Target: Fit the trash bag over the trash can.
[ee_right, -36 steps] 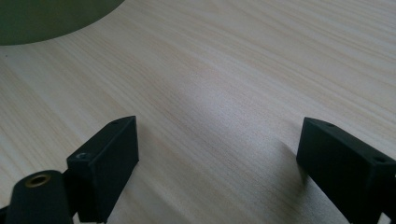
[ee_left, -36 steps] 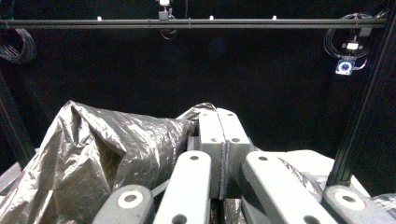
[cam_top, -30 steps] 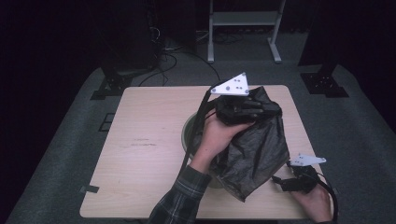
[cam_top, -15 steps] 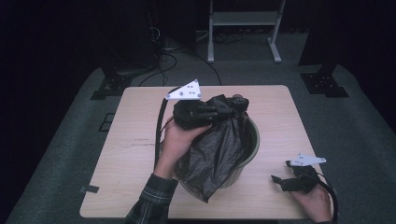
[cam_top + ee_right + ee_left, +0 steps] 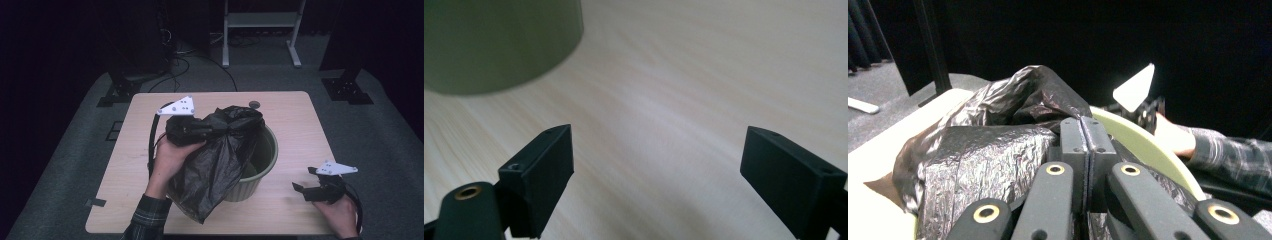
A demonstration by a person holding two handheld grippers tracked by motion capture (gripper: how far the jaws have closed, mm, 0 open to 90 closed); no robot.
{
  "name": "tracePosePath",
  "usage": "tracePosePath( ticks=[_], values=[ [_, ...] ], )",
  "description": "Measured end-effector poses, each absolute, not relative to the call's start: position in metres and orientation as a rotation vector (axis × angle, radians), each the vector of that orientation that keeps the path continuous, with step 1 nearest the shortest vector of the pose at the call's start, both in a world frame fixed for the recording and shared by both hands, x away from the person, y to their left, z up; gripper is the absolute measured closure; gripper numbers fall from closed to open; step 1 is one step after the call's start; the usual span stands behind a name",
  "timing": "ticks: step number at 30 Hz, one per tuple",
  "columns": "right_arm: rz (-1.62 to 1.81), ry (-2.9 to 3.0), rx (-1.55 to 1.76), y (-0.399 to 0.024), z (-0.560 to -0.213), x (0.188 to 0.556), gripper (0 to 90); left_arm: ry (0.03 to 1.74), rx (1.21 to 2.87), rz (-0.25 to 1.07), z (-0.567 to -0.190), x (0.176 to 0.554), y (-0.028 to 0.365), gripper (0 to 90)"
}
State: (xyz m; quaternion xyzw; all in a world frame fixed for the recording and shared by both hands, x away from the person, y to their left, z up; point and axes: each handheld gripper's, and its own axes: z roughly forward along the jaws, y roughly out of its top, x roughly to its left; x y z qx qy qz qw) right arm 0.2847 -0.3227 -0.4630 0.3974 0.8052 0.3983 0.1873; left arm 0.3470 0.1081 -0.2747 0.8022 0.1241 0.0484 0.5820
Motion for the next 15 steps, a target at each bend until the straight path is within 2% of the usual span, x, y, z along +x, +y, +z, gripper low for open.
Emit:
tracePosePath(
  ticks=[9,15],
  values=[
    [1.297,2.232,1.020,-0.316,-0.407,0.297,12.7,0.300,1.891,0.111,-0.279,0.340,0.125,89.3],
    [1.325,2.256,0.954,-0.306,-0.382,0.305,12.8,0.296,1.894,0.101,-0.282,0.338,0.127,89.2]
  ],
)
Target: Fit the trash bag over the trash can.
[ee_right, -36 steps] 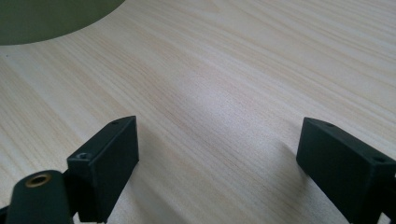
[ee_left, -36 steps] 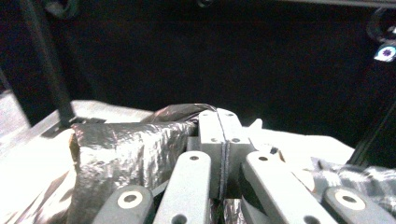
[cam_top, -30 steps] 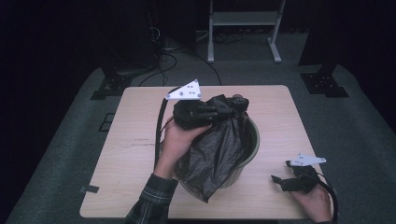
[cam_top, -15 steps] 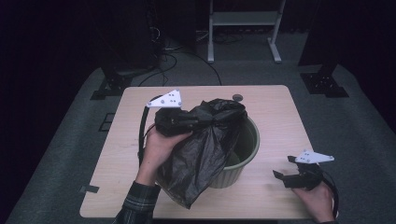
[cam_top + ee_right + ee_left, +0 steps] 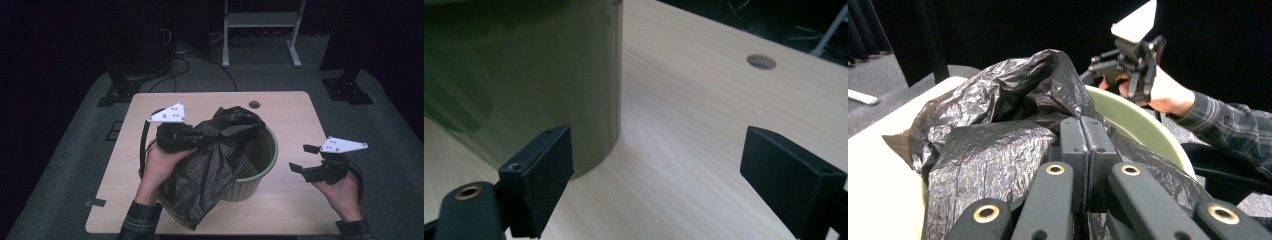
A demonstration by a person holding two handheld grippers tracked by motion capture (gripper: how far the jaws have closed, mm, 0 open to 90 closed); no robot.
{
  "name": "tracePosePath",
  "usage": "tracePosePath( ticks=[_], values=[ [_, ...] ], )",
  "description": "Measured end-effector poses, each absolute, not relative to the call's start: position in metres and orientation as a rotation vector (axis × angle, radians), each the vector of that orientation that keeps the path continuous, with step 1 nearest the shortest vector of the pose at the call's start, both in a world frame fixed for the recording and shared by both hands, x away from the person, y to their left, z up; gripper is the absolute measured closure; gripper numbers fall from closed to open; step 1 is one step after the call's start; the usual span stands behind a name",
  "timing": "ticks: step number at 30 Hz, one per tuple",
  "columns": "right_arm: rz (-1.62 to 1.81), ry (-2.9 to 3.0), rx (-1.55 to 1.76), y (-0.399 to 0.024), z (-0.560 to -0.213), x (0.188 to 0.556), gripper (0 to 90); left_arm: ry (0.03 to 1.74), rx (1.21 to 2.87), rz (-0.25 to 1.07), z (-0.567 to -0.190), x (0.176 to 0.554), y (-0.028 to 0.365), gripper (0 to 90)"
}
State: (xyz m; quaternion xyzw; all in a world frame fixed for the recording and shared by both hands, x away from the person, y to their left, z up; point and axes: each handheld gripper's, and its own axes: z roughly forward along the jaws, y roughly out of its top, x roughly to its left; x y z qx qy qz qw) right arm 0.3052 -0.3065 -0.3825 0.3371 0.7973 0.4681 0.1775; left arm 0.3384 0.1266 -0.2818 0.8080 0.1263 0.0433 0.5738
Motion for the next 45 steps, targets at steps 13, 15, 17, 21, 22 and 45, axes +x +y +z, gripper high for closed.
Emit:
tracePosePath(
  ticks=[13,15,17,21,22,45],
  values=[
    [1.439,2.287,0.802,-0.284,-0.327,0.327,13.7,0.297,1.901,0.090,-0.284,0.341,0.128,88.8],
    [1.453,2.299,0.784,-0.278,-0.322,0.331,13.7,0.297,1.904,0.086,-0.285,0.340,0.128,88.8],
    [1.463,2.302,0.771,-0.275,-0.320,0.333,13.7,0.295,1.908,0.082,-0.285,0.340,0.128,88.8],
    [1.475,2.323,0.728,-0.257,-0.307,0.349,14.9,0.287,1.913,0.076,-0.285,0.340,0.127,88.8],
    [1.475,2.323,0.728,-0.257,-0.307,0.349,14.9,0.287,1.913,0.076,-0.285,0.340,0.127,88.8],
    [1.488,2.566,0.405,-0.201,-0.299,0.358,86.3,0.295,1.848,0.120,-0.284,0.338,0.135,87.7]
  ],
)
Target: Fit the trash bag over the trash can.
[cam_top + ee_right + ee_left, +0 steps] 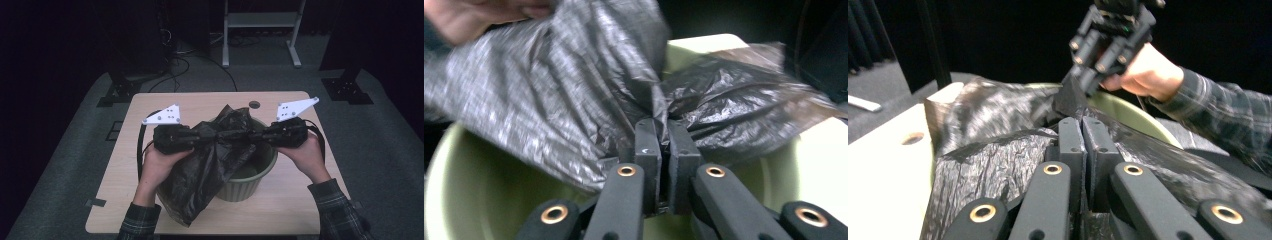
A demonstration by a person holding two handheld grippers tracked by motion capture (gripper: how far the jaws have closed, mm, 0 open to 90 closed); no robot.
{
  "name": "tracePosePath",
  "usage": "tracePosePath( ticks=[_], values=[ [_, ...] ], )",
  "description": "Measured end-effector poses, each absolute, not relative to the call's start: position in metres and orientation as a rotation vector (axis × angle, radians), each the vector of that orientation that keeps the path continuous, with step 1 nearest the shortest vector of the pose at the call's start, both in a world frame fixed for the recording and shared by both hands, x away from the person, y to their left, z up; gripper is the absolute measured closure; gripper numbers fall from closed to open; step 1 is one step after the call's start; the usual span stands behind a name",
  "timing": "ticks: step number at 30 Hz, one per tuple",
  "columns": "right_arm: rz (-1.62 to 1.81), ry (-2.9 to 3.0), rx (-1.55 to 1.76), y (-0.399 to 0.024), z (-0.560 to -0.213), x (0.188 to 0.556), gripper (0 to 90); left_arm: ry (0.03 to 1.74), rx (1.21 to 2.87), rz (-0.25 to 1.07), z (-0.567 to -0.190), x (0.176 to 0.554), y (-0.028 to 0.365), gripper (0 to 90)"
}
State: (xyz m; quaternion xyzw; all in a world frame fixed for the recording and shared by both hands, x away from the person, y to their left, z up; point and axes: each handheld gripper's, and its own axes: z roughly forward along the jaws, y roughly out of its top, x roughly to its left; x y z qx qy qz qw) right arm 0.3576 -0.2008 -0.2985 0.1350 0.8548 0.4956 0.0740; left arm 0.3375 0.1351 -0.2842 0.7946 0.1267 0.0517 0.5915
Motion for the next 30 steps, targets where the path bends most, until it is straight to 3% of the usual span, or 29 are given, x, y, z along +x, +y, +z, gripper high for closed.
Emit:
tracePosePath(
  ticks=[12,21,30],
  values=[
    [1.546,2.658,0.263,-0.196,-0.296,0.341,85.8,0.336,1.799,0.221,-0.280,0.352,0.120,85.5],
    [1.634,2.538,0.355,-0.224,-0.290,0.343,53.0,0.320,1.843,0.182,-0.291,0.353,0.117,87.3],
    [1.614,2.436,0.472,-0.242,-0.284,0.356,47.0,0.323,1.865,0.181,-0.295,0.348,0.132,87.3]
  ],
)
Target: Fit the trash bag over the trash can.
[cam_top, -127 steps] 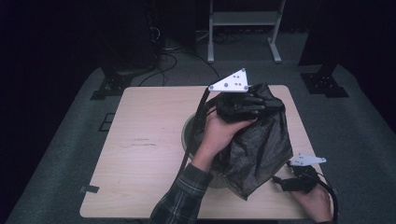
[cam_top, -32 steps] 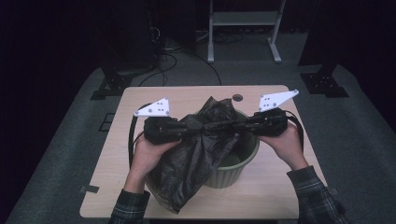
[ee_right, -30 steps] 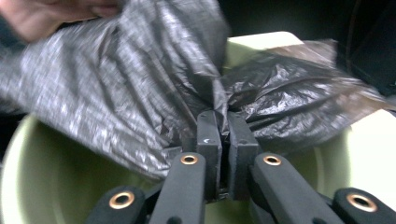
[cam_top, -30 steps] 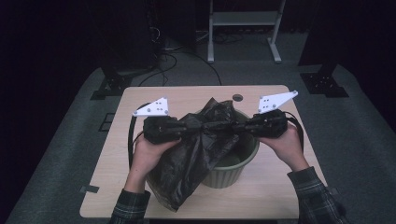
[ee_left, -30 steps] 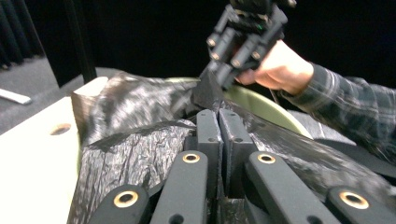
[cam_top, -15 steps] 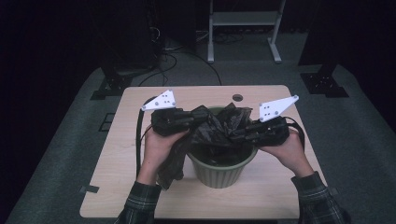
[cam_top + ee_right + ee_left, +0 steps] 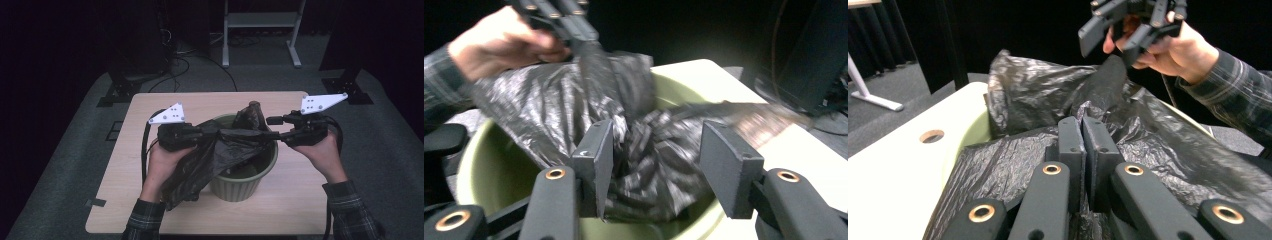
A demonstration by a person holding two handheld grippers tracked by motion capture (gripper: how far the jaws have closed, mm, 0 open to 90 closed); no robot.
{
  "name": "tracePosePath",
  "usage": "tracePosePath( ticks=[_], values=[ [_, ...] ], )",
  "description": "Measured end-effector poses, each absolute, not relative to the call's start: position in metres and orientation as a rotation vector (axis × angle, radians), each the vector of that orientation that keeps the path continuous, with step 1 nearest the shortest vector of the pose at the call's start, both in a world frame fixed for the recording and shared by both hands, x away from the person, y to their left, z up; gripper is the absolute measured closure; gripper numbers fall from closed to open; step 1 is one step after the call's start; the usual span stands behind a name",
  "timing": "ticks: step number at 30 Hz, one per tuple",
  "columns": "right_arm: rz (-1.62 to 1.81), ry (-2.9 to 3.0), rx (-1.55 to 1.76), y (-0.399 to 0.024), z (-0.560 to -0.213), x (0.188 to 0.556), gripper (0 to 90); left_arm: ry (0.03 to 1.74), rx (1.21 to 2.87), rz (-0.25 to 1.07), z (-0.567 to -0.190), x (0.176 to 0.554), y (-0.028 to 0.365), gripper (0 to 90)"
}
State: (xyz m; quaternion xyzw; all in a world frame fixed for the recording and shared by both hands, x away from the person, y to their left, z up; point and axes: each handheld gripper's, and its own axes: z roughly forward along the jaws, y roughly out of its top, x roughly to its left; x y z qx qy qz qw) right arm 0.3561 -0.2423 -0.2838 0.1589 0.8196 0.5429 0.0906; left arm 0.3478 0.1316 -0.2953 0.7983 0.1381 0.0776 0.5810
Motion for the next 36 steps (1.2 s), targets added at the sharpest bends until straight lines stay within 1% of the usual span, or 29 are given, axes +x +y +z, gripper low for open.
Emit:
tracePosePath(
  ticks=[8,14,18,28,30,34,36],
  values=[
    [1.579,2.384,0.571,-0.244,-0.283,0.376,43.0,0.328,1.870,0.176,-0.299,0.346,0.145,87.2],
    [1.527,2.385,0.637,-0.232,-0.287,0.397,41.4,0.316,1.880,0.165,-0.299,0.345,0.146,87.2],
    [1.527,2.393,0.642,-0.230,-0.290,0.399,41.5,0.307,1.864,0.160,-0.299,0.348,0.143,87.2],
    [1.529,2.370,0.610,-0.241,-0.287,0.385,41.4,0.260,1.936,0.149,-0.285,0.359,0.106,86.8],
    [1.536,2.361,0.613,-0.245,-0.286,0.382,41.4,0.250,1.948,0.141,-0.283,0.363,0.095,85.5],
    [1.535,2.353,0.616,-0.254,-0.286,0.380,41.4,0.232,1.986,0.136,-0.279,0.369,0.075,80.2],
    [1.539,2.350,0.622,-0.256,-0.287,0.380,41.4,0.228,2.000,0.141,-0.277,0.372,0.068,79.5]
  ],
)
